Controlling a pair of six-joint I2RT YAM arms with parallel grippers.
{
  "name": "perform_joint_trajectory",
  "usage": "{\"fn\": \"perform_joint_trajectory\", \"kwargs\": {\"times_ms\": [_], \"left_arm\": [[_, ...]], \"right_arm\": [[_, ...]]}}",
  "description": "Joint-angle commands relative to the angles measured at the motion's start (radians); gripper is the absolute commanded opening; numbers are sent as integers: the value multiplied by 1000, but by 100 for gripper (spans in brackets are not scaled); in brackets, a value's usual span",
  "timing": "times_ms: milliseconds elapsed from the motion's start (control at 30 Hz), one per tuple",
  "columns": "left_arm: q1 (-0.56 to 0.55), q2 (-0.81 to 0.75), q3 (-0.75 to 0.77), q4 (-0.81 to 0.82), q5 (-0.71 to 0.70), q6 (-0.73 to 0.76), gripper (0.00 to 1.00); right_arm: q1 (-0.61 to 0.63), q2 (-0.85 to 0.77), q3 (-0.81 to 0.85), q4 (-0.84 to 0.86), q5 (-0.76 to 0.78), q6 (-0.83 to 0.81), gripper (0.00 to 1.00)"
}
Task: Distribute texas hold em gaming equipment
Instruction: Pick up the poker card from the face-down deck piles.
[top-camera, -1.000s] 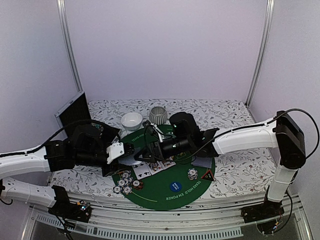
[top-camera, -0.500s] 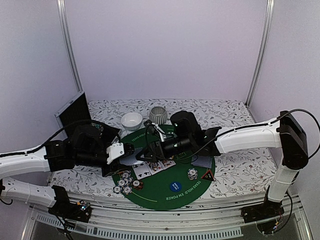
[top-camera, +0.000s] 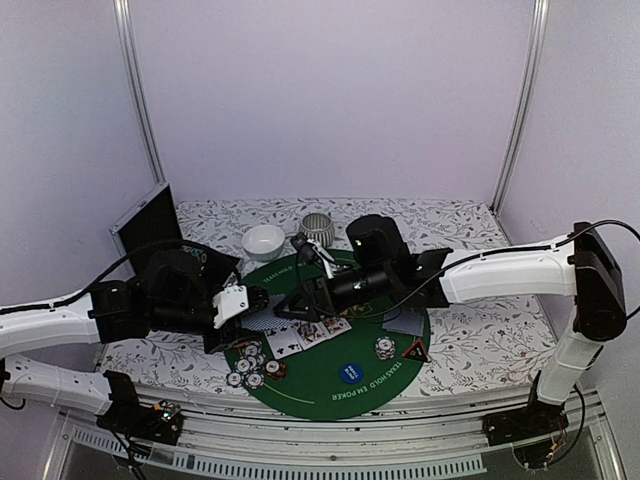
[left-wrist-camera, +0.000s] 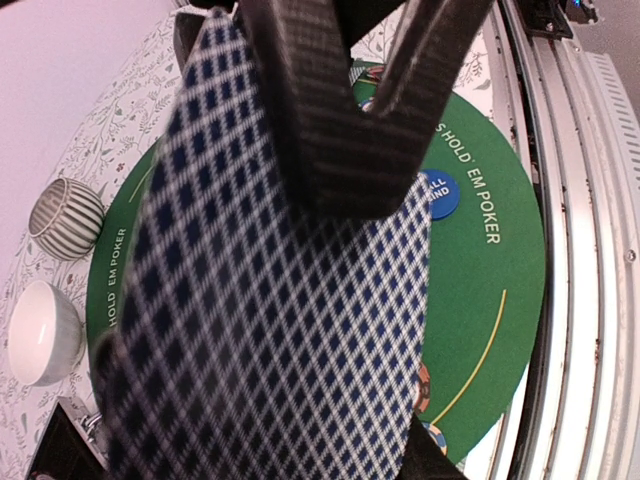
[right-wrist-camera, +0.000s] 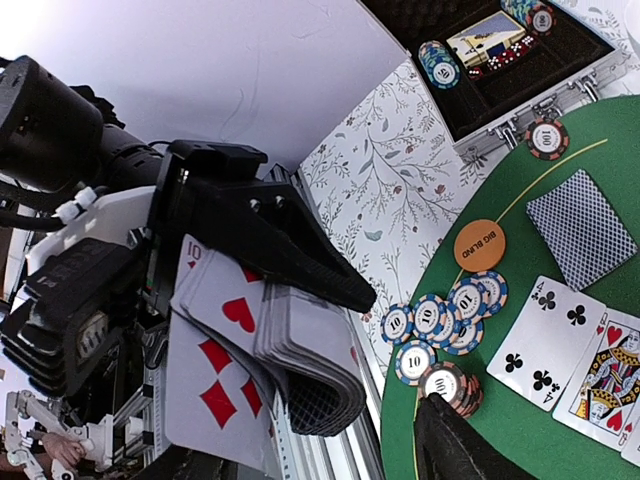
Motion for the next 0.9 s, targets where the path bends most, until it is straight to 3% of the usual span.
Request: {"fn": "perform_joint_trajectory", "kwargs": {"times_ms": [0,333,567,867], "left_arm": [[-5,-3,27,19,11,-4,29],[-4,-7,27,18,10,-5,29],[-4,-6,27,18,6,-6,28],[-4,-4,27,16,5,-8,28]], "right_arm": [[-5,-35,46,-13,7,-35,61],[0,-35,58,-44,28,-41,34],[0,-53,49,-73,62,-59,8],[-11,-98,28,-90,65,-74,3]]}}
